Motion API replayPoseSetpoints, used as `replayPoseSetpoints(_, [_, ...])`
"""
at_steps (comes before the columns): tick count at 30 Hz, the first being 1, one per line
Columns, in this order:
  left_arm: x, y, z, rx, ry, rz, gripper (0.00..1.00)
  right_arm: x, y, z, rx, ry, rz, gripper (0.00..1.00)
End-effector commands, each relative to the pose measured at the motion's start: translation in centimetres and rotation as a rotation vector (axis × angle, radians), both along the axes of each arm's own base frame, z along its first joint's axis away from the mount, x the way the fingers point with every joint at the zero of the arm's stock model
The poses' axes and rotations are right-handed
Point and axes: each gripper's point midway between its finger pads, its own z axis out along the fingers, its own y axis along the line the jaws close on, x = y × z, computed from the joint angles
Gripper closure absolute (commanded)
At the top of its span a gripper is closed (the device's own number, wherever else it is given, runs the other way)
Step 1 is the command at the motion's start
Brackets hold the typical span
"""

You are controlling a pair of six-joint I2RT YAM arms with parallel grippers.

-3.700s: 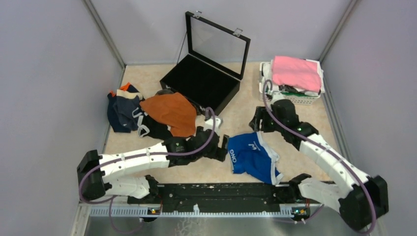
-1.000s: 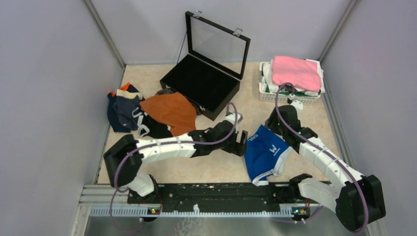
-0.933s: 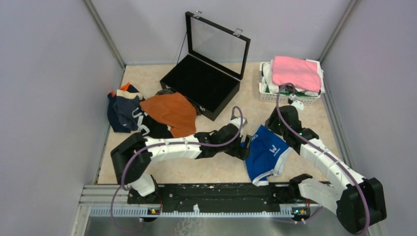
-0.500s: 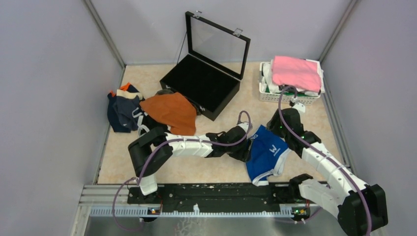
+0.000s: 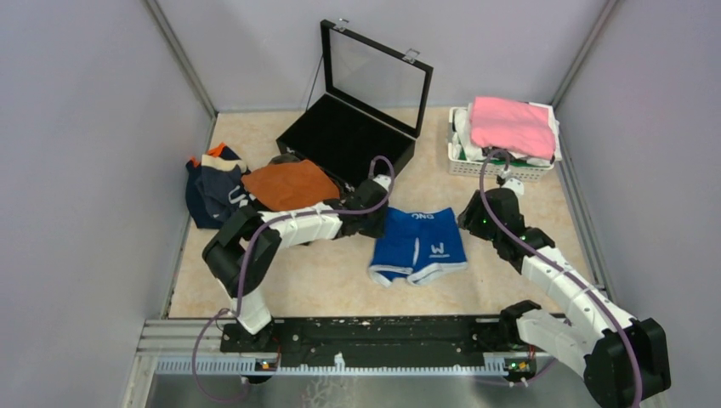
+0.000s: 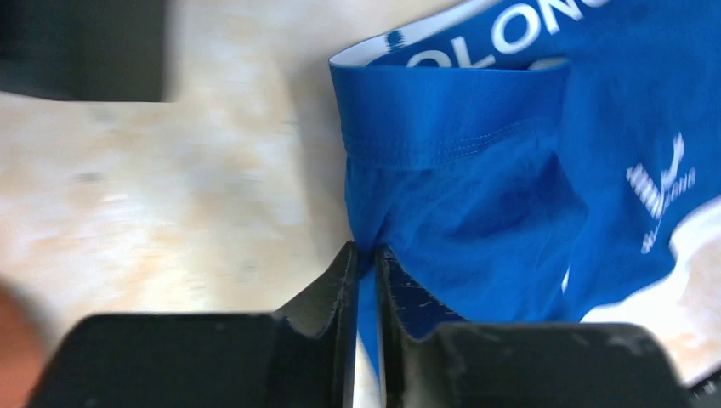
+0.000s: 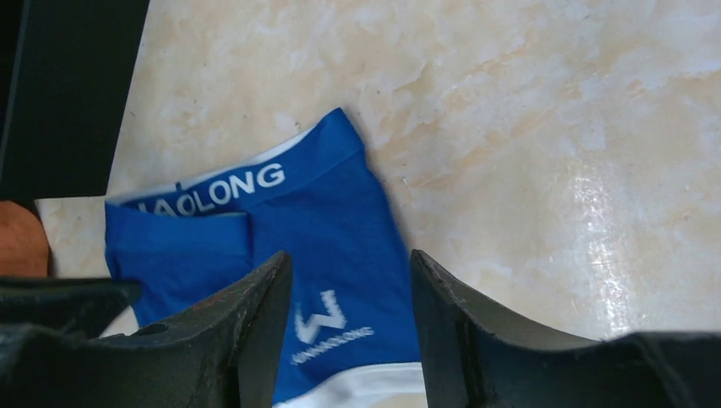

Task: Roll the underwear
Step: Flatten out the underwear at the center of the board.

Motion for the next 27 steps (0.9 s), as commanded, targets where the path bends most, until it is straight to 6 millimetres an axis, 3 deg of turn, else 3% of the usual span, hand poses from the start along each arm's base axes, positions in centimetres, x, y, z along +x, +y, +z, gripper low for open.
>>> replayPoseSetpoints(1, [4.0,3.9,2.8,0.152,-0.15,-0.004,0.71,0.4,1.5,0.7,0.035,-0.038,0.096,0.47])
replayPoseSetpoints(3, [4.8,4.3,4.1,0.166,-0.188,0.02,0.46,0.5,2.2,0.5,0.035,-0.029,0.149,0.46])
replayPoseSetpoints(5, [5.0,4.4,5.6,0.151,-0.215,0.037,0.32,0.7,2.7,0.2,0.025,-0.014,0.194,0.45])
replayPoseSetpoints(7, [5.1,4.5,7.0,0.124,-0.232,0.058,0.26,1.1,3.2,0.0,0.006,0.01,0.231,0.43])
replayPoseSetpoints(12, [4.5,4.2,9.3,0.057,-0.249,0.06,0.24,3.0,3.4,-1.6,-0.063,0.077,0.268,0.39])
replayPoseSetpoints(16, [3.7,2.9,10.6,-0.014,-0.243,0.021,0.25,4.9,2.9,-2.3,-0.125,0.098,0.251,0.39])
replayPoseSetpoints(20, [3.4,2.4,10.6,-0.024,-0.239,0.008,0.26,6.4,3.1,-3.2,-0.135,0.132,0.272,0.4])
replayPoseSetpoints(27, [2.9,2.5,9.7,-0.019,-0.209,0.003,0.28,7.2,2.8,-5.6,-0.117,0.209,0.302,0.44])
